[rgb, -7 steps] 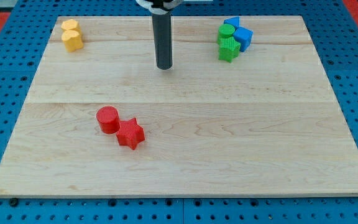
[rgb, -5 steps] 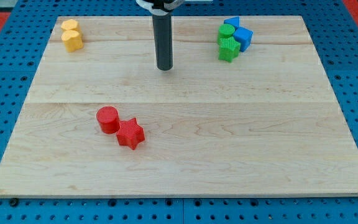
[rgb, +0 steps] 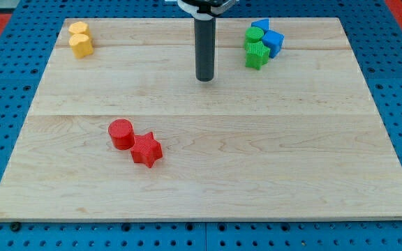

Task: Place the robot arm on top of blue cube

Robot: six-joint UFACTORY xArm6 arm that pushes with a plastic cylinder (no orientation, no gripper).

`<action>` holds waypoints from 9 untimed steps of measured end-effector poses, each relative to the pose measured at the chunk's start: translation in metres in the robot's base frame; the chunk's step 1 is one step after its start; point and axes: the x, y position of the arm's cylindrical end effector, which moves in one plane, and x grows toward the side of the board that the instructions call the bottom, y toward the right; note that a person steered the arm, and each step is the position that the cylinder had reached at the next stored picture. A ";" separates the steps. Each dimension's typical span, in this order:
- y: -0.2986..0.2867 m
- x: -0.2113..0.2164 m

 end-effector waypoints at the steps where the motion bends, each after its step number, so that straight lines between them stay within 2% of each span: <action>1: 0.000 0.000; 2: 0.015 0.007; 4: 0.133 0.001; 5: 0.161 -0.012; 7: 0.171 -0.078; 9: 0.089 -0.083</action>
